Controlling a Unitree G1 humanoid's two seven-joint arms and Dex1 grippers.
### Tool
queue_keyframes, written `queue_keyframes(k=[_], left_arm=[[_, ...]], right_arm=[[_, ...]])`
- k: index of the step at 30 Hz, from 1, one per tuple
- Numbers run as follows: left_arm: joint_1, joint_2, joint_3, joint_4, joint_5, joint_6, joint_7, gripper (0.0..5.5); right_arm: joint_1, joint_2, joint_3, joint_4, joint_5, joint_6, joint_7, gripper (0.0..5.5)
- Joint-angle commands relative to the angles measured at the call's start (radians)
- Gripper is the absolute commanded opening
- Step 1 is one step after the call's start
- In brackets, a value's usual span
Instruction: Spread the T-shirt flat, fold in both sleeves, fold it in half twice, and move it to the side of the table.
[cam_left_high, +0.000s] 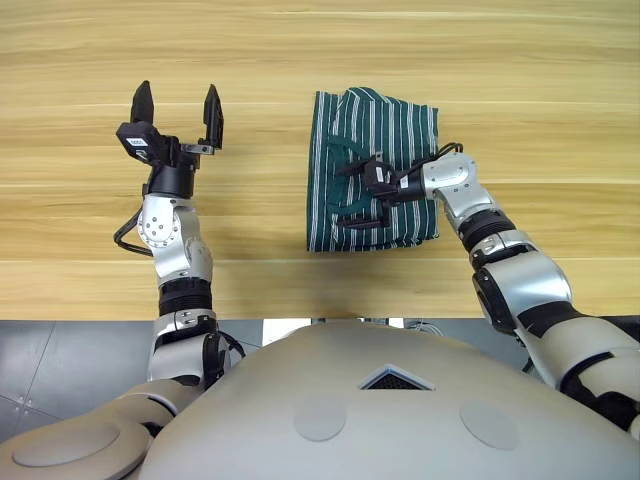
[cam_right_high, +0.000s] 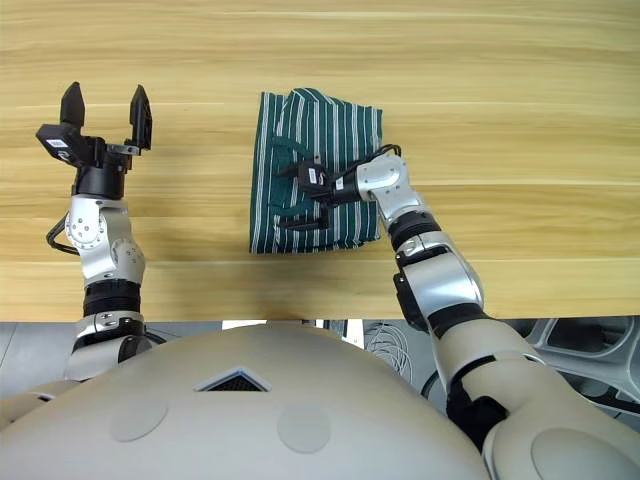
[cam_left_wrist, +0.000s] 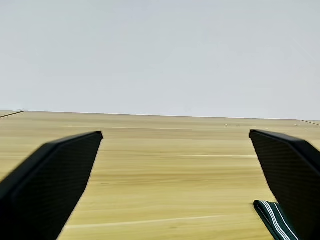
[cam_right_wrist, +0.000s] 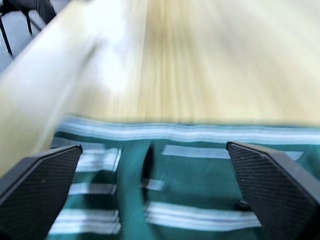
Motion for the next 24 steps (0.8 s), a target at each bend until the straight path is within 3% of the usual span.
queue_keyframes(k=[1,7,11,15,18,24], left_arm=[[-0.011,0.013,-0.015,-0.014,0.018,0.012,-0.003,5.38],[-0.010,0.066,-0.102,-0.035,0.107,-0.030,-0.076,5.38],[-0.058,0.216,-0.239,0.002,0.248,-0.119,-0.259,5.38],[-0.129,0.372,-0.362,0.145,0.491,-0.243,-0.307,5.38],[-0.152,0.429,-0.467,0.237,0.665,-0.358,-0.272,5.38],[-0.132,0.490,-0.586,0.312,0.820,-0.505,-0.192,5.38]], right_arm=[[0.017,-0.011,-0.049,-0.098,0.090,0.012,0.080,5.40],[0.048,-0.114,-0.119,-0.249,0.167,-0.017,0.119,5.40],[0.210,-0.350,-0.228,-0.320,0.219,-0.128,0.173,5.40],[0.289,-0.509,-0.314,-0.130,0.235,-0.267,0.209,5.40],[0.233,-0.522,-0.310,0.006,0.196,-0.355,0.222,5.40],[0.106,-0.475,-0.155,0.122,-0.118,-0.566,-0.057,5.40]])
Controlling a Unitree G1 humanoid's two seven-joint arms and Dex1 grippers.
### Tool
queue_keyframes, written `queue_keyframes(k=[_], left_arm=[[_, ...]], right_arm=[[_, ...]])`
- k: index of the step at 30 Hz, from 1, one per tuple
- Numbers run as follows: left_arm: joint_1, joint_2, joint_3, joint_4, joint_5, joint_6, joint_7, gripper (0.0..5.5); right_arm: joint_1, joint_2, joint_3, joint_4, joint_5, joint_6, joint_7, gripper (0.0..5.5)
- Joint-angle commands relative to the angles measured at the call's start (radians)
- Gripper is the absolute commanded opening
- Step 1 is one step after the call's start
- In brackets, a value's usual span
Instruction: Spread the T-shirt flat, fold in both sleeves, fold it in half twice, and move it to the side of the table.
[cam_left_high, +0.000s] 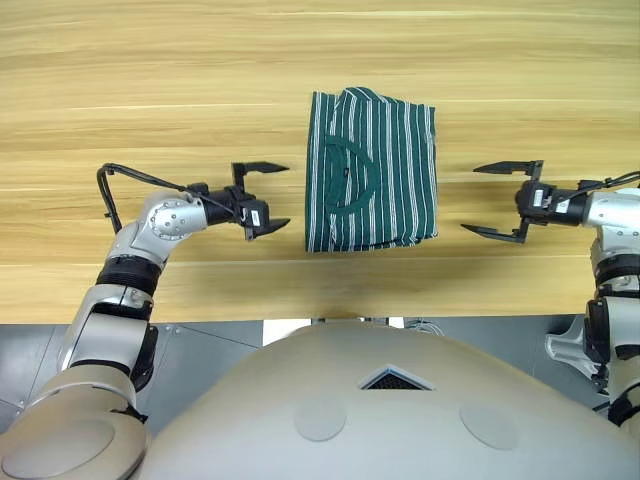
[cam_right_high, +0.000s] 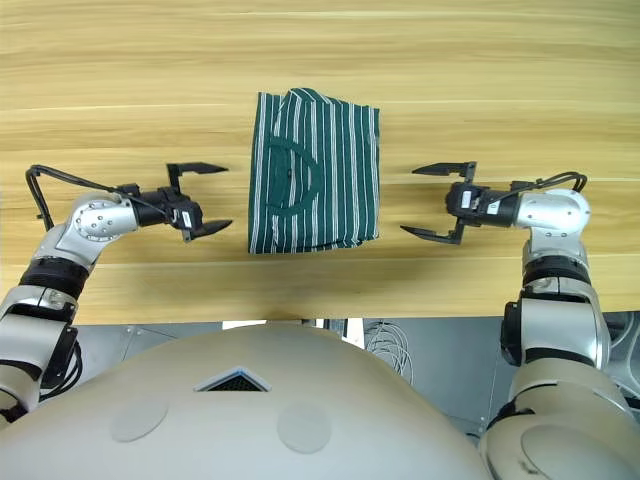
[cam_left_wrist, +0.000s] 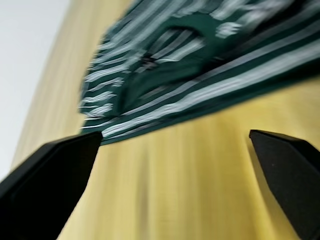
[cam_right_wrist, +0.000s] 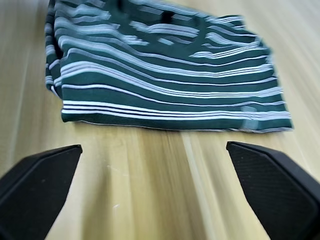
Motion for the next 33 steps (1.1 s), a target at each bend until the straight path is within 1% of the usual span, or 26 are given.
queue_keyframes(k=[1,7,13,17,21,24,29,33], left_arm=[[0.016,0.047,-0.048,0.018,0.074,-0.068,0.058,5.38],[0.044,0.058,-0.104,-0.015,0.149,-0.102,0.153,5.38],[0.025,0.028,-0.156,-0.028,0.199,-0.091,0.226,5.38],[-0.003,0.007,-0.197,-0.003,0.223,-0.084,0.256,5.38],[-0.032,0.002,-0.232,0.044,0.239,-0.086,0.282,5.38],[-0.050,0.009,-0.250,0.074,0.240,-0.090,0.300,5.38],[-0.047,0.070,-0.244,0.071,0.214,-0.109,0.306,5.38],[-0.027,0.139,-0.224,0.054,0.187,-0.122,0.302,5.38]], right_arm=[[-0.095,0.044,0.090,0.044,-0.156,-0.072,-0.154,5.40],[-0.152,0.085,0.234,0.065,-0.386,-0.139,-0.413,5.40],[-0.160,0.101,0.319,0.077,-0.467,-0.178,-0.542,5.40],[-0.165,0.095,0.366,0.080,-0.496,-0.192,-0.597,5.40],[-0.175,0.071,0.388,0.093,-0.493,-0.200,-0.608,5.40],[-0.195,0.047,0.382,0.100,-0.456,-0.213,-0.586,5.40],[-0.209,0.005,0.363,0.105,-0.397,-0.229,-0.525,5.40],[-0.206,0.005,0.364,0.105,-0.386,-0.226,-0.495,5.40]])
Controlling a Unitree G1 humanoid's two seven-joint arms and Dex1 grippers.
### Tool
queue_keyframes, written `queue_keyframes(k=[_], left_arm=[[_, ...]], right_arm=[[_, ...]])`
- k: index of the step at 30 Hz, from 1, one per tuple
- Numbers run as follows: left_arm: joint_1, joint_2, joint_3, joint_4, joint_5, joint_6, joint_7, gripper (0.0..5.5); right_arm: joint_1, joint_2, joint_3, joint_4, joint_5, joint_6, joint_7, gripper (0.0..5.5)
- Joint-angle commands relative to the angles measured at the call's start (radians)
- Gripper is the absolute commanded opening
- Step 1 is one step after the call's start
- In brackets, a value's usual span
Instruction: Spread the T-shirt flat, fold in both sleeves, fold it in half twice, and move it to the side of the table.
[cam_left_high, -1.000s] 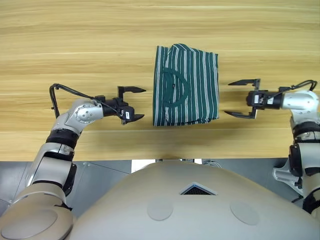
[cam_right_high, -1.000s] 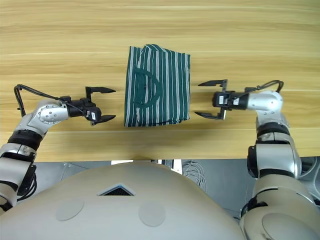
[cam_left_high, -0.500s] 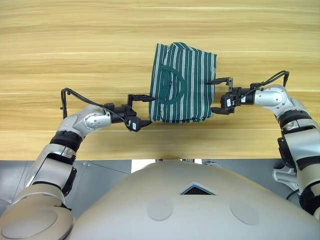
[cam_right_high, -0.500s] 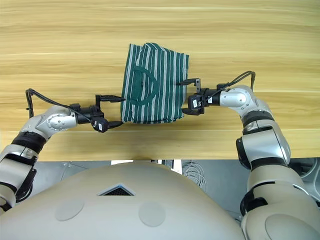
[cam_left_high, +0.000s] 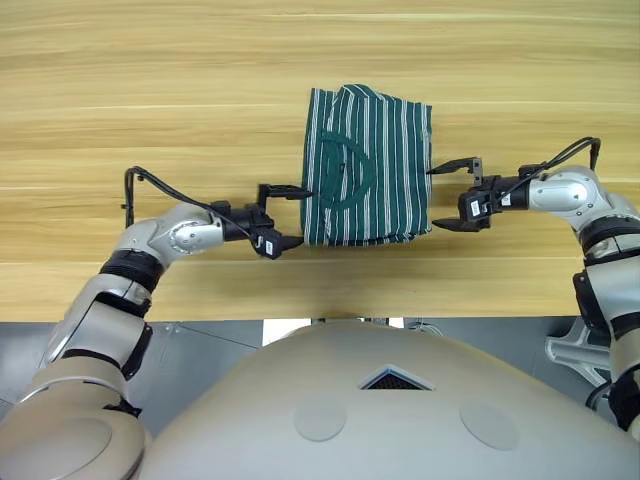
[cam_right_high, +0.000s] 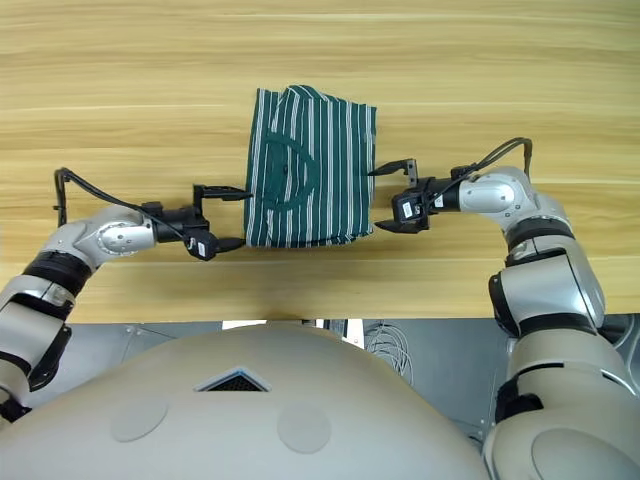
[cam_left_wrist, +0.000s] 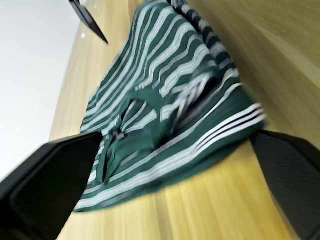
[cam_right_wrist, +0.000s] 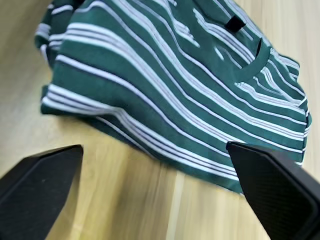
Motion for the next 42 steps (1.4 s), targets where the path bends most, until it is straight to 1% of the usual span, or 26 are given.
queue_keyframes(k=[1,3,5,14,19,21,27,31,33,34,35,36,37,38,41,42], left_arm=[[0.038,0.097,0.006,0.017,0.017,0.018,-0.032,5.38],[0.027,0.120,0.013,0.026,0.017,0.015,-0.029,5.38],[0.019,0.110,0.010,0.028,0.023,0.018,-0.018,5.38],[-0.031,-0.028,-0.074,0.125,0.077,0.015,0.017,5.38],[-0.060,-0.086,-0.123,0.180,0.084,0.004,0.019,5.38],[-0.066,-0.103,-0.138,0.197,0.086,0.001,0.021,5.38],[-0.080,-0.117,-0.168,0.238,0.092,-0.007,0.036,5.40],[-0.088,-0.123,-0.183,0.270,0.087,-0.014,0.034,4.65],[-0.091,-0.128,-0.192,0.287,0.082,-0.020,0.024,4.38],[-0.091,-0.131,-0.196,0.294,0.078,-0.021,0.019,4.14],[-0.092,-0.135,-0.203,0.304,0.078,-0.021,0.008,4.04],[-0.092,-0.138,-0.210,0.312,0.080,-0.022,0.002,3.82],[-0.092,-0.139,-0.219,0.317,0.088,-0.022,0.002,3.75],[-0.093,-0.141,-0.228,0.322,0.097,-0.018,0.004,3.50],[-0.102,-0.148,-0.252,0.327,0.130,-0.002,0.033,3.02],[-0.107,-0.152,-0.257,0.328,0.135,0.002,0.038,2.75]], right_arm=[[-0.013,-0.007,-0.004,0.000,0.025,0.002,0.031,5.40],[-0.004,-0.005,-0.002,-0.001,0.024,0.005,0.033,5.40],[-0.004,0.007,0.006,-0.002,0.017,0.012,0.028,5.40],[-0.008,0.061,0.039,-0.007,-0.020,0.028,-0.030,5.40],[-0.003,0.072,0.042,-0.004,-0.003,0.020,-0.015,5.40],[0.001,0.077,0.038,0.001,0.021,0.016,0.019,5.40],[-0.003,0.087,0.028,0.005,0.066,0.004,0.081,4.19],[-0.003,0.093,0.024,0.004,0.073,0.003,0.081,3.49],[-0.005,0.096,0.023,0.004,0.073,0.006,0.078,3.22],[-0.006,0.098,0.022,0.005,0.075,0.008,0.078,3.00],[-0.008,0.100,0.022,0.005,0.075,0.008,0.076,2.87],[-0.009,0.102,0.021,0.005,0.075,0.008,0.075,2.70],[-0.010,0.104,0.021,0.005,0.075,0.008,0.075,2.62],[-0.012,0.106,0.020,0.005,0.076,0.008,0.075,2.37],[-0.018,0.114,0.020,0.005,0.076,0.007,0.078,1.91],[-0.019,0.117,0.021,0.004,0.076,0.006,0.079,1.67]])
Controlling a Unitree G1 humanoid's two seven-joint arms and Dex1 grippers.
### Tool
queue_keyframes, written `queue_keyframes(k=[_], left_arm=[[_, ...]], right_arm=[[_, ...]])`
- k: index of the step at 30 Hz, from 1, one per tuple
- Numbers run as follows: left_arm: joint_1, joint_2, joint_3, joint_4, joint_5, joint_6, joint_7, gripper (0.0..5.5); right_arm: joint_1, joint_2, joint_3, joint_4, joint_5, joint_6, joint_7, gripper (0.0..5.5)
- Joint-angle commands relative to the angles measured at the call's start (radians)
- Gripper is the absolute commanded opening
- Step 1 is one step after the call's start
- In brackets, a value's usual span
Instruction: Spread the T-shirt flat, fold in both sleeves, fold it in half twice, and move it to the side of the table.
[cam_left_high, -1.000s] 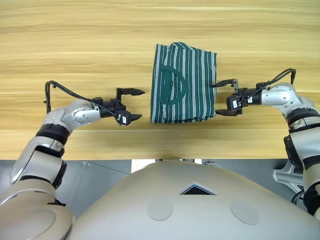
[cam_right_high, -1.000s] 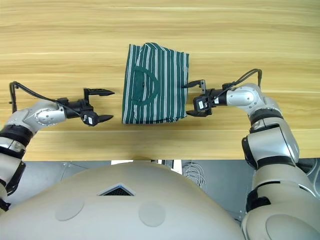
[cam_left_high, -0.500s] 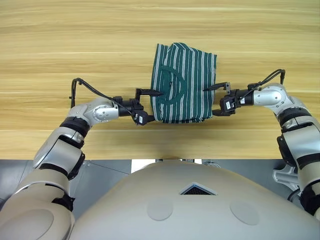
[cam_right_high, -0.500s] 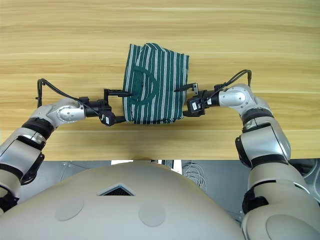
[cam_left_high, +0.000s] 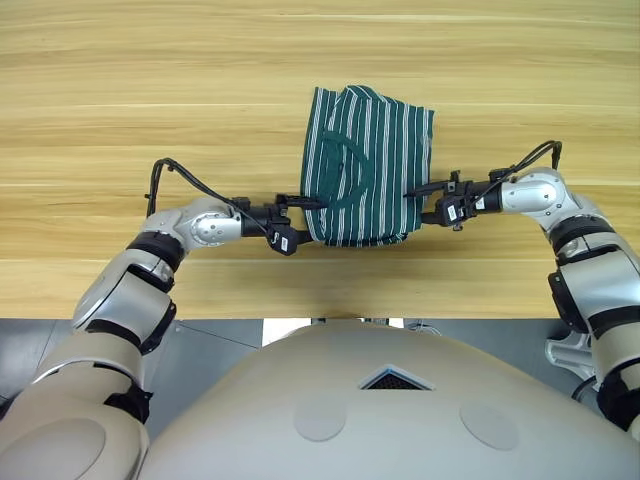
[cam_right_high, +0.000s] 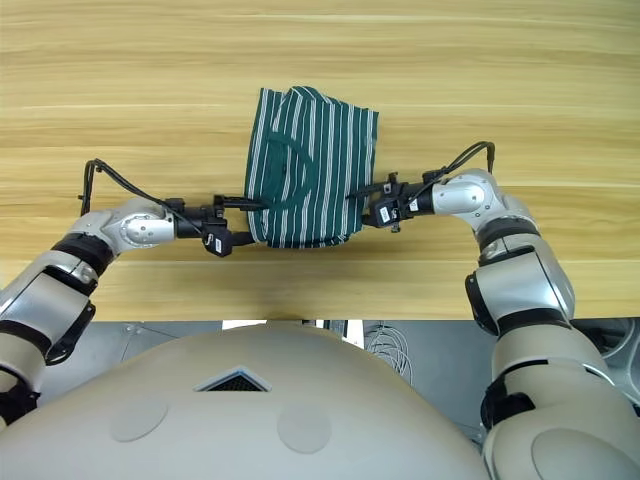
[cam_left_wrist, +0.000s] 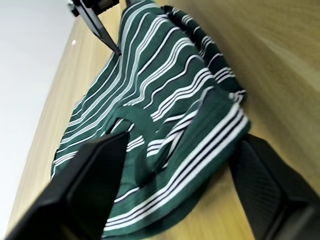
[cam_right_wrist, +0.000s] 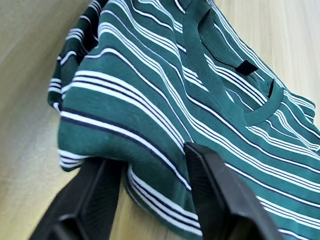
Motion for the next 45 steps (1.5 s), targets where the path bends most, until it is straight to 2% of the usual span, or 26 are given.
queue_keyframes(k=[1,8,11,14,17,20,23,26,29,33,37,40,45], left_arm=[[0.034,-0.017,-0.085,0.061,0.139,0.084,-0.021,2.63],[0.004,-0.050,-0.140,0.104,0.192,0.109,0.035,1.27],[0.000,-0.044,-0.144,0.127,0.175,0.101,0.024,0.74],[0.004,-0.032,-0.125,0.143,0.116,0.075,-0.003,0.43],[0.031,-0.016,-0.056,0.160,-0.053,0.017,-0.096,0.10],[0.108,0.027,0.021,0.042,-0.408,0.014,-0.301,0.00],[0.272,0.138,0.054,-0.340,-0.843,0.199,-0.500,0.00],[0.472,0.248,0.076,-0.709,-1.098,0.388,-0.537,0.00],[0.592,0.283,0.115,-0.902,-1.199,0.529,-0.521,0.00],[0.673,0.289,0.178,-1.134,-1.213,0.756,-0.453,0.00],[0.606,0.263,0.205,-1.206,-1.191,1.000,-0.450,0.00],[0.484,0.216,0.231,-1.114,-1.167,1.166,-0.474,0.00],[0.348,0.180,0.285,-0.961,-1.130,1.303,-0.588,0.00]], right_arm=[[-0.017,0.014,-0.008,-0.003,0.011,0.001,0.007,1.53],[-0.014,0.024,-0.003,-0.006,0.010,-0.005,0.016,0.24],[-0.013,0.022,-0.008,-0.008,0.020,-0.013,0.021,0.13],[-0.005,0.018,-0.020,-0.010,0.051,-0.030,0.045,0.13],[0.019,0.016,-0.036,-0.022,0.162,-0.054,0.160,0.13],[0.077,0.006,-0.057,-0.102,0.388,-0.012,0.386,0.13],[0.157,-0.008,-0.077,-0.269,0.647,0.118,0.629,0.13],[0.264,-0.088,-0.012,-0.504,0.855,0.313,0.722,0.13],[0.343,-0.169,0.062,-0.653,0.949,0.428,0.725,0.13],[0.390,-0.220,0.113,-0.774,1.040,0.523,0.725,0.13],[0.382,-0.213,0.105,-0.798,1.111,0.620,0.725,0.13],[0.334,-0.187,0.083,-0.740,1.111,0.674,0.725,0.13],[0.267,-0.154,0.037,-0.626,1.090,0.750,0.725,0.13]])
